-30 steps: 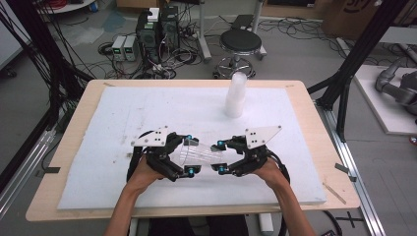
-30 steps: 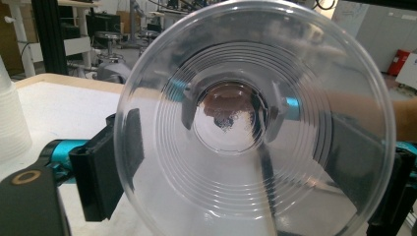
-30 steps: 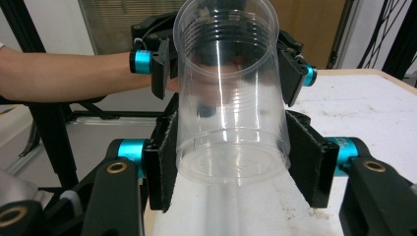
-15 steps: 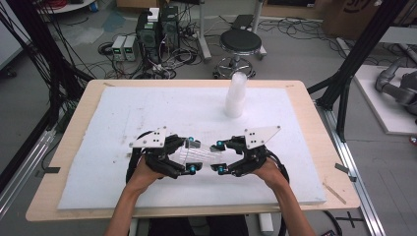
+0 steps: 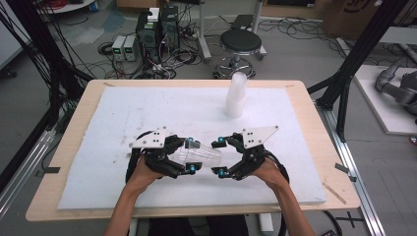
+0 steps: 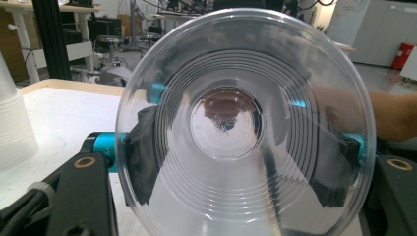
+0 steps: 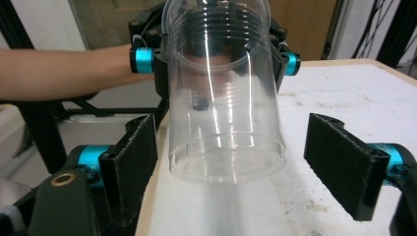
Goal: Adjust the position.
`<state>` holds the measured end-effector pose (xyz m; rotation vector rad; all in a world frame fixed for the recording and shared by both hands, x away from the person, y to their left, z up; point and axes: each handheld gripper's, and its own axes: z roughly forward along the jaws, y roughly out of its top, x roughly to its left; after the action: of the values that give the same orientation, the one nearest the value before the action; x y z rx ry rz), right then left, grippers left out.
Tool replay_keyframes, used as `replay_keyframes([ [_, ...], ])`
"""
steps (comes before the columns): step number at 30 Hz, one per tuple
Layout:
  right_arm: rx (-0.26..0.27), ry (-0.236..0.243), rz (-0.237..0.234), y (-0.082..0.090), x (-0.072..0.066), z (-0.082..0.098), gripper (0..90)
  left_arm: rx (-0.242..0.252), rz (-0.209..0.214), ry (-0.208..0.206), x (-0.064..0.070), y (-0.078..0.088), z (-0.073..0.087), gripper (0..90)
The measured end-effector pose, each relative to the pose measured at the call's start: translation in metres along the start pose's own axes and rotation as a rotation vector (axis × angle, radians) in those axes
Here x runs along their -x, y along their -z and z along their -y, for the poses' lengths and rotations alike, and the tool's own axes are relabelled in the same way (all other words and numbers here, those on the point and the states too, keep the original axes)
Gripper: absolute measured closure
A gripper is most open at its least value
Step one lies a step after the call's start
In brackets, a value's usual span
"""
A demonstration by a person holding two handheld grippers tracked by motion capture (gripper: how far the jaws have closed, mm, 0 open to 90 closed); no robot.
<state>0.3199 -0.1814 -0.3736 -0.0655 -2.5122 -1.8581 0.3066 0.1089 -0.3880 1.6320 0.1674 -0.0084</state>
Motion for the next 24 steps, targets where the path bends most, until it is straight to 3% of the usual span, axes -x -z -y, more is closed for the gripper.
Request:
replay_keyframes([
  [3,-0.007,-0.016,0.003,0.000,-0.001,0.000,16.5,-0.006,-0.006,0.000,0.000,0.002,-0.001,31.8],
  [8,-0.010,-0.018,0.048,0.002,-0.003,0.003,16.5,-0.041,-0.023,-0.002,-0.002,0.006,-0.006,31.8],
  [12,-0.017,-0.049,0.148,0.011,-0.006,0.011,16.6,-0.104,-0.041,-0.008,-0.007,0.008,-0.015,31.6],
  [18,-0.031,-0.114,0.318,0.026,-0.009,0.031,16.6,-0.236,-0.069,-0.014,-0.017,0.007,-0.028,31.5],
  [24,-0.050,-0.154,0.514,0.037,-0.016,0.046,16.6,-0.395,-0.093,-0.029,-0.029,0.001,-0.042,31.4],
])
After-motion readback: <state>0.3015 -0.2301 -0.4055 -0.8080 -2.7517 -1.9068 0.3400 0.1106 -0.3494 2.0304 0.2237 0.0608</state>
